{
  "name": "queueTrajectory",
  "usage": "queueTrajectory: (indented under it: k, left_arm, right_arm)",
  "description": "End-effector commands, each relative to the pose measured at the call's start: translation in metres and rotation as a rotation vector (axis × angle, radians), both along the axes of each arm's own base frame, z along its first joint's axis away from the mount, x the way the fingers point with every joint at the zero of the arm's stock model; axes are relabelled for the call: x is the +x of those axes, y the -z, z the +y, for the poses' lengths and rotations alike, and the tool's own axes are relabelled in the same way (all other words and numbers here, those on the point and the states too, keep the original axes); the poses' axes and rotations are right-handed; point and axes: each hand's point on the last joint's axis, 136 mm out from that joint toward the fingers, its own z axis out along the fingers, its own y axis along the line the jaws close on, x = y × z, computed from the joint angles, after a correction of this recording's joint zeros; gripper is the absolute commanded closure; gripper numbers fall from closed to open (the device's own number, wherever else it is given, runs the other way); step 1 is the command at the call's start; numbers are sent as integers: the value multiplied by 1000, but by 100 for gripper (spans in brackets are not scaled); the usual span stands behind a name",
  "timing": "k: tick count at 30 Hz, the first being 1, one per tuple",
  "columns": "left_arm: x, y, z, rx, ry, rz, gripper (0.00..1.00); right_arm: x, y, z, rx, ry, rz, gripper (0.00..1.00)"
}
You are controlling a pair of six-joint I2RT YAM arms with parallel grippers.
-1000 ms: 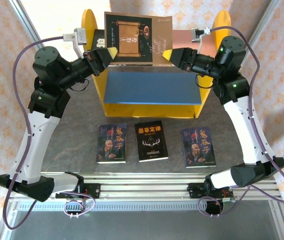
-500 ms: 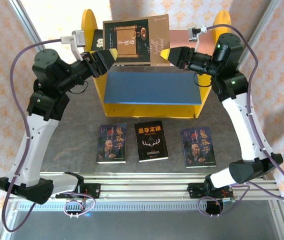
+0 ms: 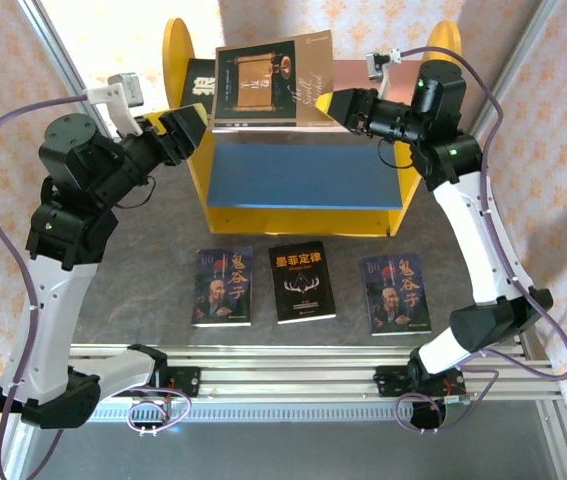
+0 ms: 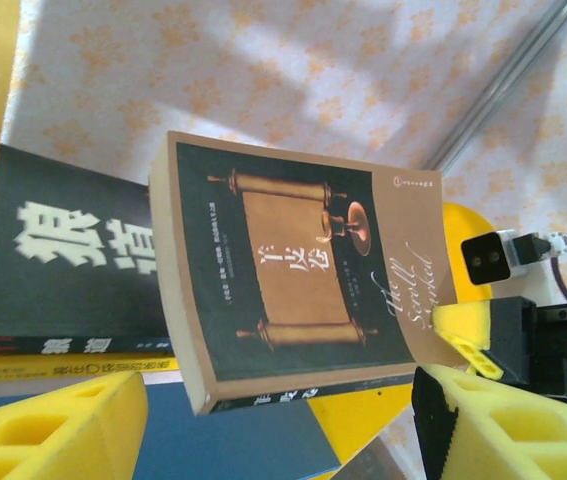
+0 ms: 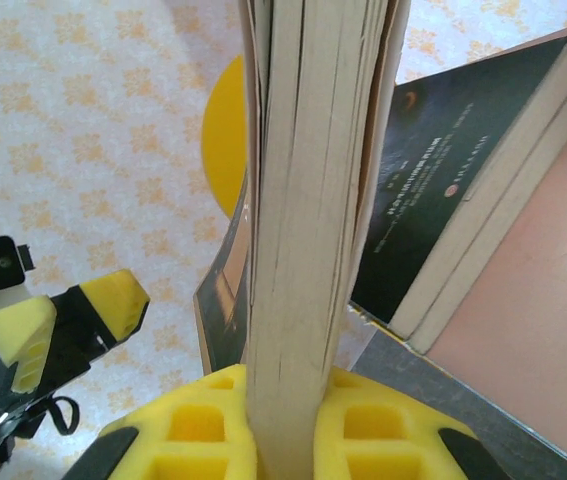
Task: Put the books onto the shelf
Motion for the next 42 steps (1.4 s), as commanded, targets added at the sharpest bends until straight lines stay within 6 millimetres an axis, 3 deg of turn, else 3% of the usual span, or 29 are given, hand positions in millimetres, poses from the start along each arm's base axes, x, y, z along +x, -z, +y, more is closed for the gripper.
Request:
queueTrajectory:
  k: [1, 12, 28, 42]
  left_arm:
    - [-2, 2, 6, 34, -33, 0, 31]
    - [13, 28, 0, -4, -25, 71, 31]
    - [17, 29, -7, -18, 6, 80, 31]
    - [17, 27, -6, -13, -1, 79, 31]
  right_arm:
    - [-7, -40, -4, 28, 36, -138, 99]
    - [18, -31, 14, -2, 61, -105, 98]
    - [49, -15, 35, -43, 79, -78, 95]
    - [52, -10, 52, -40, 4, -63, 94]
